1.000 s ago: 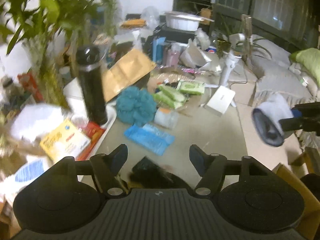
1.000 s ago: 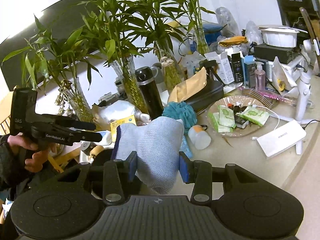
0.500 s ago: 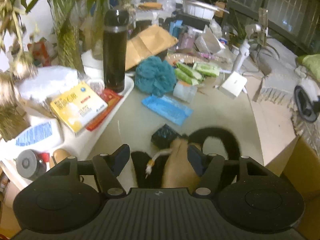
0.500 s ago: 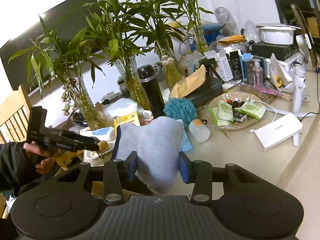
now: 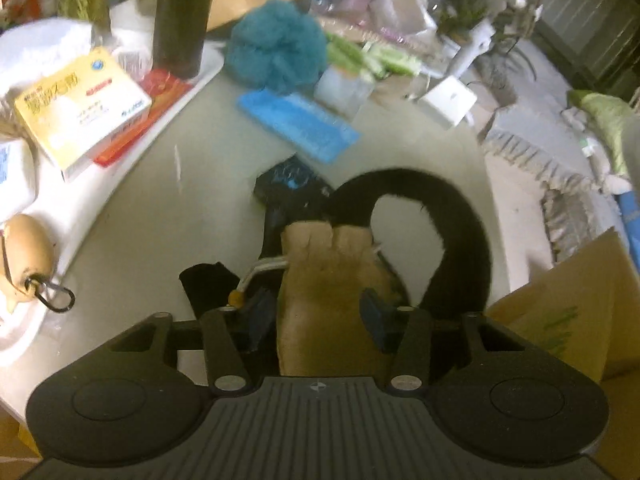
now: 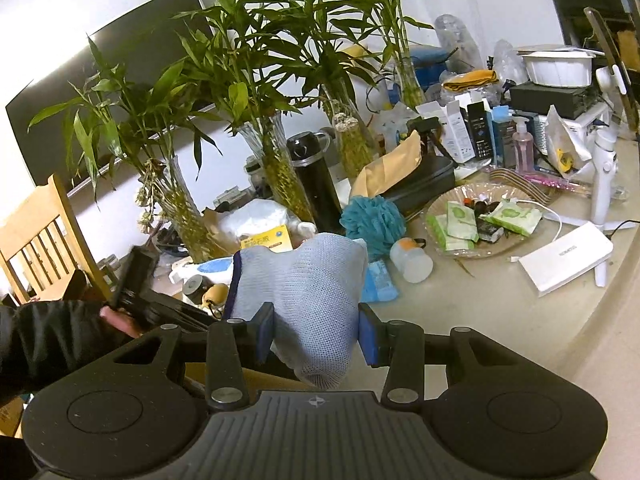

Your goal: Organize soft objects

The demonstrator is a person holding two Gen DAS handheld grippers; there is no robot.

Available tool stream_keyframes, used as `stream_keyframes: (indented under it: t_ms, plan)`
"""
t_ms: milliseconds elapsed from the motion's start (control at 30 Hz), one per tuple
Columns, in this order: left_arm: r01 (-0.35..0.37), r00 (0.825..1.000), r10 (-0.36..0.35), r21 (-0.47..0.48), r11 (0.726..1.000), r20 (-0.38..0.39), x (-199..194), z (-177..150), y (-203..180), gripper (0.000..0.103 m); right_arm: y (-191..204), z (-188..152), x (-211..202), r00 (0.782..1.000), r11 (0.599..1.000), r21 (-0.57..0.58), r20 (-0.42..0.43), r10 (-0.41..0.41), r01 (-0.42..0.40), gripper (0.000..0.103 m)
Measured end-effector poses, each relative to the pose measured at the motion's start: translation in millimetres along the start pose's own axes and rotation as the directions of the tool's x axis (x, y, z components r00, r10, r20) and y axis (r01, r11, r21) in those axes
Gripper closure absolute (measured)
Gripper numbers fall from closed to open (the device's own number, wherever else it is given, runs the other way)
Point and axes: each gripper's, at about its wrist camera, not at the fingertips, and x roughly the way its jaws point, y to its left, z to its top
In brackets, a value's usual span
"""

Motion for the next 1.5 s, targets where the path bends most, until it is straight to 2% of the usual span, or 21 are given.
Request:
stream_keyframes:
  t_ms: [33, 100, 267, 400, 467, 633, 833, 967, 1133, 1500]
  plan:
    - [0.005, 1.000, -0.005, -0.005, 1.000, -0.016, 3, 0, 1, 0.093, 0, 0, 0, 1.000, 1.000, 0.000, 0.001, 0.001, -0.001, 0.057]
    - [-0.009, 0.999, 0.009, -0.014, 1.000, -0.037, 5, -2, 0, 0.098, 1, 0, -1, 1.000, 1.000, -0.002, 0.001, 0.002, -0.002, 0.057]
    - [-0.072, 0.997, 0.071, 0.025, 0.997, 0.036, -21, -4, -12, 0.100, 4, 1, -2, 1.000, 1.000, -0.013, 0.004, -0.012, 0.012, 0.057]
    - [-0.114, 0.987, 0.107, 0.058, 0.992, 0.122, -53, -1, -31, 0.100, 9, 0, -6, 0.999, 0.999, -0.018, 0.013, -0.030, 0.031, 0.057]
    - [-0.135, 0.978, 0.122, 0.070, 0.988, 0.169, -68, 1, -41, 0.100, 12, -1, -9, 0.999, 0.999, -0.016, 0.017, -0.034, 0.035, 0.057]
    - [-0.178, 0.944, 0.144, 0.090, 0.980, 0.297, -114, 2, -70, 0.100, 22, -3, -17, 0.999, 0.999, -0.028, 0.017, -0.043, 0.043, 0.057]
    - [-0.204, 0.910, 0.153, 0.095, 0.974, 0.385, -155, 2, -97, 0.100, 36, -5, -27, 0.998, 0.997, -0.050, 0.014, -0.054, 0.055, 0.057]
    - [-0.200, 0.896, 0.141, 0.098, 0.975, 0.421, -179, -1, -117, 0.100, 45, -8, -34, 0.999, 0.997, -0.065, 0.004, -0.050, 0.050, 0.057]
    - [-0.188, 0.897, 0.131, 0.096, 0.978, 0.422, -196, -12, -136, 0.100, 58, -16, -39, 0.999, 0.996, -0.086, -0.015, -0.040, 0.038, 0.057]
    - [-0.094, 0.937, 0.054, 0.100, 0.991, 0.346, -194, -46, -161, 0.100, 73, -34, -52, 0.999, 0.996, -0.093, -0.041, -0.018, 0.014, 0.057]
